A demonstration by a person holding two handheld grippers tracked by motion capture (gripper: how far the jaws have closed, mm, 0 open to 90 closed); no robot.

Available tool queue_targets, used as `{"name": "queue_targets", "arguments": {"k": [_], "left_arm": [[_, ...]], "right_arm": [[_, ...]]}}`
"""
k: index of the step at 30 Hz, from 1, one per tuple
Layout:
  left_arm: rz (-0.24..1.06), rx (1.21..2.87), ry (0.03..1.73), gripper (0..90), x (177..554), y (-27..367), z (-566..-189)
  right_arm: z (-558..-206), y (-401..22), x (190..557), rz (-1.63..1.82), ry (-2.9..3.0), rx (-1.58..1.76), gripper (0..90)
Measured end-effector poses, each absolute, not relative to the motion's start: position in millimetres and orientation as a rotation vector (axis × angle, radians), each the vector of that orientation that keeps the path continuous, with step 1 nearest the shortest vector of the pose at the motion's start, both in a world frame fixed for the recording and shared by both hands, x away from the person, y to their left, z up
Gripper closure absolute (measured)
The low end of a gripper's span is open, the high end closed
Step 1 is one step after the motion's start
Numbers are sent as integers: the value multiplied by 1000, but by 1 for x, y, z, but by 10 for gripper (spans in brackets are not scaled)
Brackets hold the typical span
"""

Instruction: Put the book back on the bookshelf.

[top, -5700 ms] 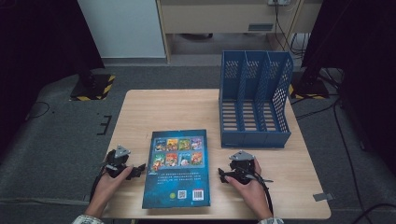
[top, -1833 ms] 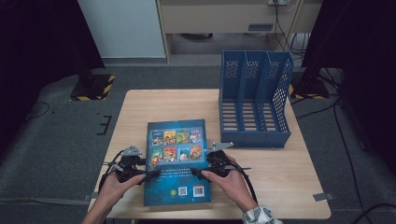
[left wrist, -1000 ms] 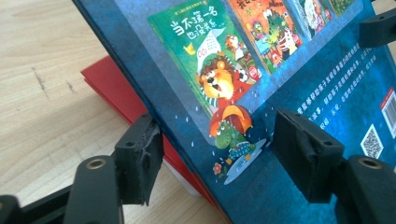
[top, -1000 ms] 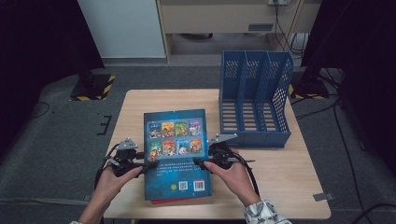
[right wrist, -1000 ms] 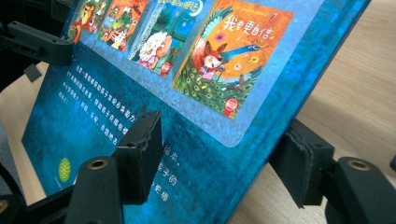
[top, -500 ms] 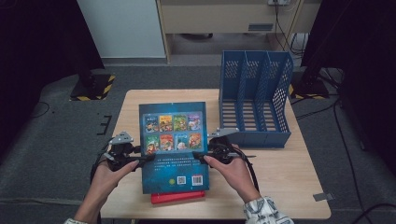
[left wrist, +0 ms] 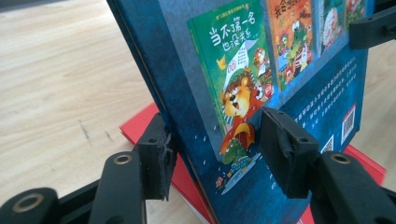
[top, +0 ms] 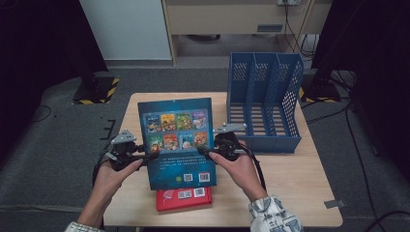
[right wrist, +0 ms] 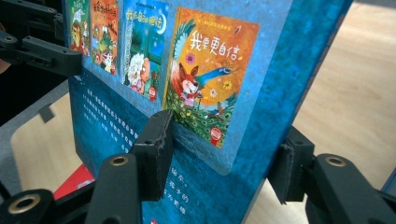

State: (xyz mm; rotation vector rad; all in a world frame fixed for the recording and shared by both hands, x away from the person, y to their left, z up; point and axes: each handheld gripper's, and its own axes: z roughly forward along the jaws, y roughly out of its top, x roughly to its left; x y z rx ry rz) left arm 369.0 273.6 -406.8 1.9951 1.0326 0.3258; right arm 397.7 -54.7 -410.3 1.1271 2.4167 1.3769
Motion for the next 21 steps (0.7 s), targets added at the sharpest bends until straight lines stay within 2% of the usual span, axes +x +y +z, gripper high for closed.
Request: {"name": "queue_targets", "arguments": {"k": [21], "left_arm": [[514, 1993, 943, 486, 405, 273, -382]], "right_arm": [[-393, -48, 425, 1342, 2312, 1021, 514]]}}
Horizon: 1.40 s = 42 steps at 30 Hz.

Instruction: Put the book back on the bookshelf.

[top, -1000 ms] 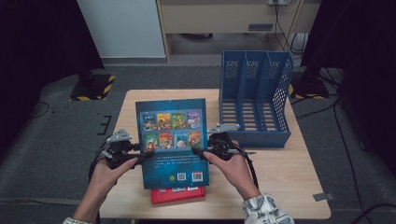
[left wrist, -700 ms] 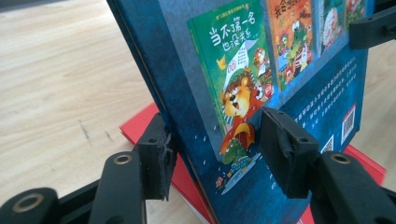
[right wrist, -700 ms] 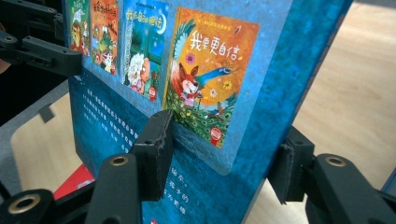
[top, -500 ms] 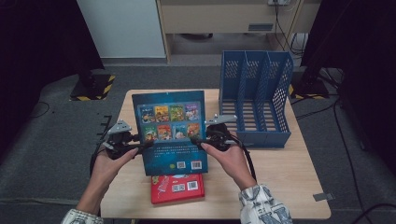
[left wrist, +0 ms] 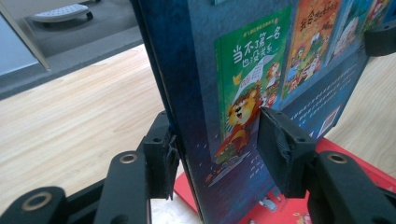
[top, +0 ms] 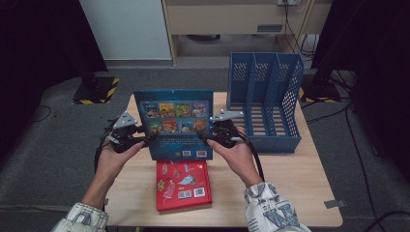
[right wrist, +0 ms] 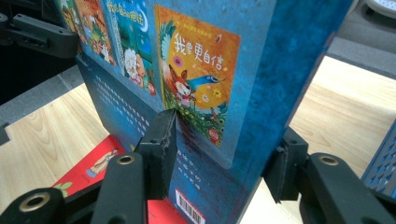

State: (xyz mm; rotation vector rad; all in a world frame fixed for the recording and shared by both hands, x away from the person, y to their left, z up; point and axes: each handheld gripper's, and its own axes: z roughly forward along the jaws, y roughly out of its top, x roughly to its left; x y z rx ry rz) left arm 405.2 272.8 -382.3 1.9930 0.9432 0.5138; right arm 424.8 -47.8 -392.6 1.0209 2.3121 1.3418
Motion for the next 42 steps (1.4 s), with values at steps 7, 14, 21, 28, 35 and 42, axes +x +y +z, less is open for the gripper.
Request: {"name": "queue_targets", "arguments": {"k": [7, 14, 21, 28, 35, 42], "left_arm": [[499, 1993, 943, 477, 406, 277, -383], [475, 1951, 959, 457, 400, 279, -387], [462, 1931, 951, 428, 396, 277, -387], [464, 1928, 941, 397, 402, 276, -387], [442, 1897, 963, 346, 409, 275, -388], [442, 1887, 964, 323, 411, 272, -389]], "right_arm": [[-392, -46, 425, 1356, 2319, 1000, 534], [-389, -47, 416, 1352, 2349, 952, 567], [-383, -45, 402, 1332, 2358, 928, 583], [-382, -47, 402, 1379, 2370, 910, 595], [-379, -46, 407, 1386, 2403, 864, 541], [-377, -47, 407, 1409, 2416, 833, 536]]}}
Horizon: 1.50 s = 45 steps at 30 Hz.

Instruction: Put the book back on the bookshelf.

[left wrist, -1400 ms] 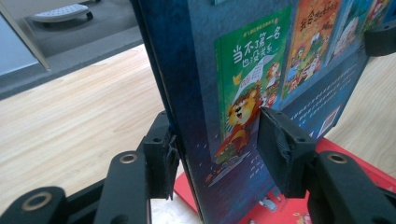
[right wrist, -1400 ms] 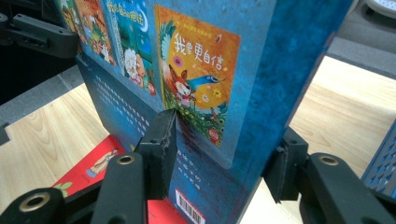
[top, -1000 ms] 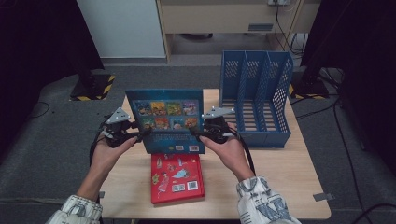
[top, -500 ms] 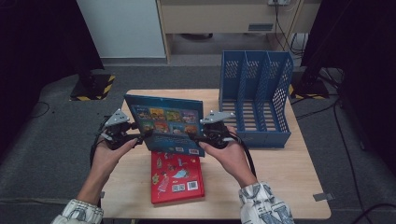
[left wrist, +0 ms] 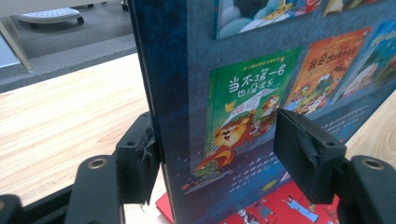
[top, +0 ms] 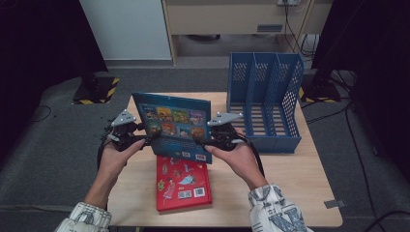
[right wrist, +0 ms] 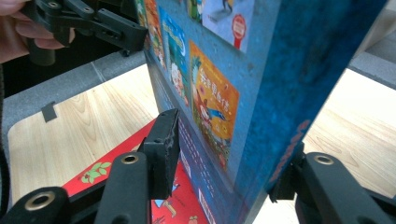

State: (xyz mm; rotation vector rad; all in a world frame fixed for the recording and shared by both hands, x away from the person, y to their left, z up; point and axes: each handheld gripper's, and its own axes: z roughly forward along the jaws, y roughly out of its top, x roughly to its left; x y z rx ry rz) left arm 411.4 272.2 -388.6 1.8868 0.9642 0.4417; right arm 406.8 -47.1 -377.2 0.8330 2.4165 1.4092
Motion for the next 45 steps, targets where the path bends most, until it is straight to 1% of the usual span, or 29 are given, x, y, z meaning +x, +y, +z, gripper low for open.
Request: {"name": "queue_targets", "arguments": {"k": [7, 12, 15, 17, 22, 26, 33, 35, 37, 39, 45], "left_arm": [[436, 1891, 960, 313, 412, 270, -388], [432, 1892, 958, 309, 414, 268, -387], [435, 1893, 961, 309, 414, 267, -387], [437, 1889, 967, 307, 415, 266, -387], [448, 1882, 968, 293, 416, 265, -387], [458, 1875, 969, 281, 416, 264, -386], [458, 1879, 962, 281, 417, 263, -386], [461, 1881, 960, 281, 417, 263, -386], [463, 1881, 959, 281, 416, 262, -385], [462, 1883, 956, 281, 415, 262, -385], [465, 1886, 952, 281, 413, 261, -385]], "right_arm": [[-374, -48, 407, 1443, 2410, 809, 514], [-363, -47, 407, 1485, 2386, 771, 463], [-357, -45, 408, 1490, 2379, 757, 452], [-354, -46, 409, 1495, 2377, 752, 459], [-352, -48, 408, 1492, 2384, 735, 558], [-351, -49, 405, 1492, 2394, 722, 588], [-348, -49, 407, 1530, 2367, 715, 561], [-346, -49, 407, 1558, 2362, 701, 534], [-344, -50, 408, 1581, 2352, 694, 529], [-340, -50, 409, 1612, 2339, 681, 537], [-326, -48, 411, 1671, 2291, 653, 506]]}}
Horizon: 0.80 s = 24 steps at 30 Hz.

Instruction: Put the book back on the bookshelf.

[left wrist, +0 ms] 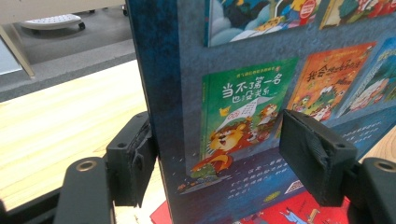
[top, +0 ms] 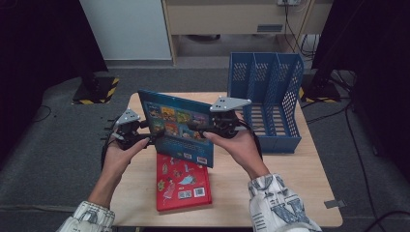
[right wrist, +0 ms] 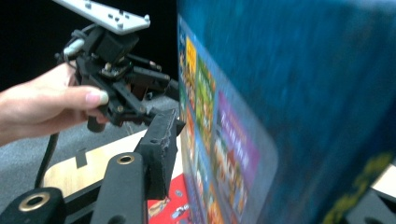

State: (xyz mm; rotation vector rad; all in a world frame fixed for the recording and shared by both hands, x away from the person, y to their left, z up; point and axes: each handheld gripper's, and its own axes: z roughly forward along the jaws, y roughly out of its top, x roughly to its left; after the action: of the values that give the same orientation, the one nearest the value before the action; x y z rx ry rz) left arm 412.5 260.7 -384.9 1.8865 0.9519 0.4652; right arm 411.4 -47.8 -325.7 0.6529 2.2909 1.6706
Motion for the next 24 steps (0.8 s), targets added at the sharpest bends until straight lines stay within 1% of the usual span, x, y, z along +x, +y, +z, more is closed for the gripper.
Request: {"name": "queue_targets", "arguments": {"k": [3, 9, 24], "left_arm": [[466, 1888, 950, 281, 412, 260, -385], [468, 1889, 945, 282, 411, 259, -385], [466, 1882, 952, 291, 411, 259, -386]], "right_arm": [[-323, -47, 413, 1689, 2275, 649, 514], [-322, -45, 415, 1700, 2266, 629, 581], [-337, -49, 421, 1730, 2259, 642, 644]]}}
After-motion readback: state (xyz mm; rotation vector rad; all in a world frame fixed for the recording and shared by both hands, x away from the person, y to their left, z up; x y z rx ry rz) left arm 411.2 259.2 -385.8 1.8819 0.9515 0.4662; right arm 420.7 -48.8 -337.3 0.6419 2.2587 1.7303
